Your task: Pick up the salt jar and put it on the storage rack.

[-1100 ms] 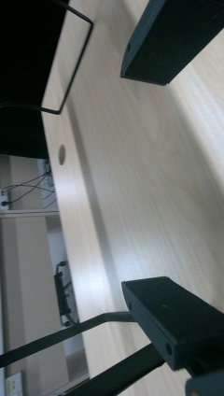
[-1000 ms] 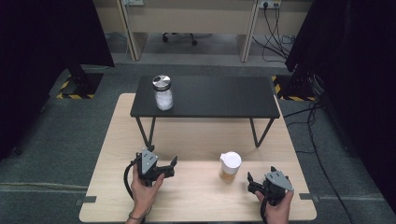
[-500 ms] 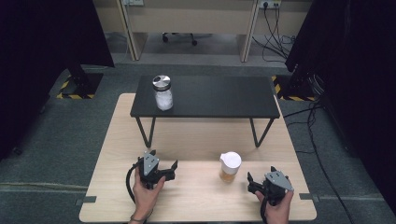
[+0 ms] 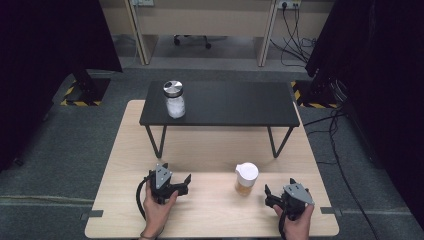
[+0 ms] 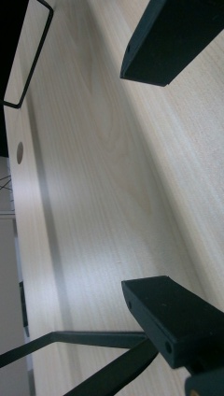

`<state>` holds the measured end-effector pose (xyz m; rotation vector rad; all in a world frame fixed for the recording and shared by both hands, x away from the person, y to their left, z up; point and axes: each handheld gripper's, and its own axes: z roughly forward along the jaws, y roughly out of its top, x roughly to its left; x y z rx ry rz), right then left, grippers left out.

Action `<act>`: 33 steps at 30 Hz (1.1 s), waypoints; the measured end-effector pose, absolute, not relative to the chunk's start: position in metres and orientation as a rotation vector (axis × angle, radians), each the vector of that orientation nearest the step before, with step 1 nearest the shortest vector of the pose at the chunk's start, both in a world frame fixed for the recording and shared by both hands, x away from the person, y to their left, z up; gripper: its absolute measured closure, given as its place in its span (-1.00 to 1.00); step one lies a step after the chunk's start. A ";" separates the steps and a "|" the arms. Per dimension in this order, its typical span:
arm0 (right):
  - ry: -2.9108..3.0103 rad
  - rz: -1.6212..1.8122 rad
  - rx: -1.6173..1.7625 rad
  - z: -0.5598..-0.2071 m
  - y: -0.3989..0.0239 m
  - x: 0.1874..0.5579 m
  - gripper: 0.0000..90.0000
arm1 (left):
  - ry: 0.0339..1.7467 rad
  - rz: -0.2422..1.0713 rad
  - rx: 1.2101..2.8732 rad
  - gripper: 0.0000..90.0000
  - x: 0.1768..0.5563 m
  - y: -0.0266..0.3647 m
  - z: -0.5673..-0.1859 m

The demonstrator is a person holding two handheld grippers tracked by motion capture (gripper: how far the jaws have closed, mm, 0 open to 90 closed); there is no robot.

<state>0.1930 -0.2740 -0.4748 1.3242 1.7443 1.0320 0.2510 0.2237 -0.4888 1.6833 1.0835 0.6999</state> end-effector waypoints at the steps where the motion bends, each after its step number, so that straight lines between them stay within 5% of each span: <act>1: 1.744 1.033 1.324 -0.475 -0.274 0.193 -0.86 | 1.083 0.698 1.683 -0.98 0.251 0.224 -0.489; 33: 1.745 1.034 1.334 -0.474 -0.275 0.194 -0.86 | 1.131 0.666 1.680 -0.98 0.255 0.226 -0.485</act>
